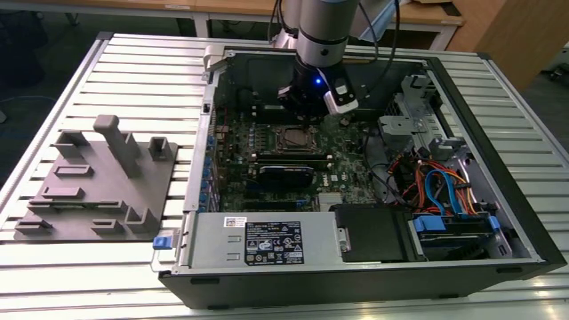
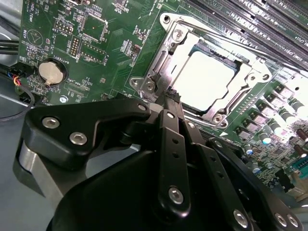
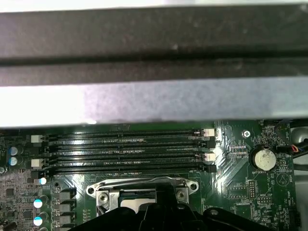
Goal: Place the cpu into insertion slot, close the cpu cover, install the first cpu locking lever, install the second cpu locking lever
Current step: 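Install the second cpu locking lever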
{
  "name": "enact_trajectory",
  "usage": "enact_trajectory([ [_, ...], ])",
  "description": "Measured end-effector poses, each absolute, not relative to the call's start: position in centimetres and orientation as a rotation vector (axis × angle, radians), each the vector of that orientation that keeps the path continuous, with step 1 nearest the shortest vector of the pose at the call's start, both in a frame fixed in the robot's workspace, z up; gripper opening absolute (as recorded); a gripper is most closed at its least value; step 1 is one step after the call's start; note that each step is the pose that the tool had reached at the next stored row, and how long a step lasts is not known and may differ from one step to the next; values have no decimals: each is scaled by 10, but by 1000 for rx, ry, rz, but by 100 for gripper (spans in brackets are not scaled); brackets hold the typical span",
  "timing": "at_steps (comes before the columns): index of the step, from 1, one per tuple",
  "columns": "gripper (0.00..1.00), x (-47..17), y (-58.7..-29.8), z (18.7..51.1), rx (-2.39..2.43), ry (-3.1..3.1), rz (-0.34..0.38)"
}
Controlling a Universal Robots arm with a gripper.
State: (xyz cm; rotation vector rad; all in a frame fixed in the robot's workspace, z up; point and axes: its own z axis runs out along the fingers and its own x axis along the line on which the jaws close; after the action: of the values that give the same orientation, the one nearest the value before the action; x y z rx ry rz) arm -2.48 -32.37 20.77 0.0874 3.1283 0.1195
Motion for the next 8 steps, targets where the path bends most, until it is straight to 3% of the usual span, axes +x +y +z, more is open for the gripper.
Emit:
enact_trajectory([
  [8, 10, -25, -326, 208, 87, 3128, 120],
])
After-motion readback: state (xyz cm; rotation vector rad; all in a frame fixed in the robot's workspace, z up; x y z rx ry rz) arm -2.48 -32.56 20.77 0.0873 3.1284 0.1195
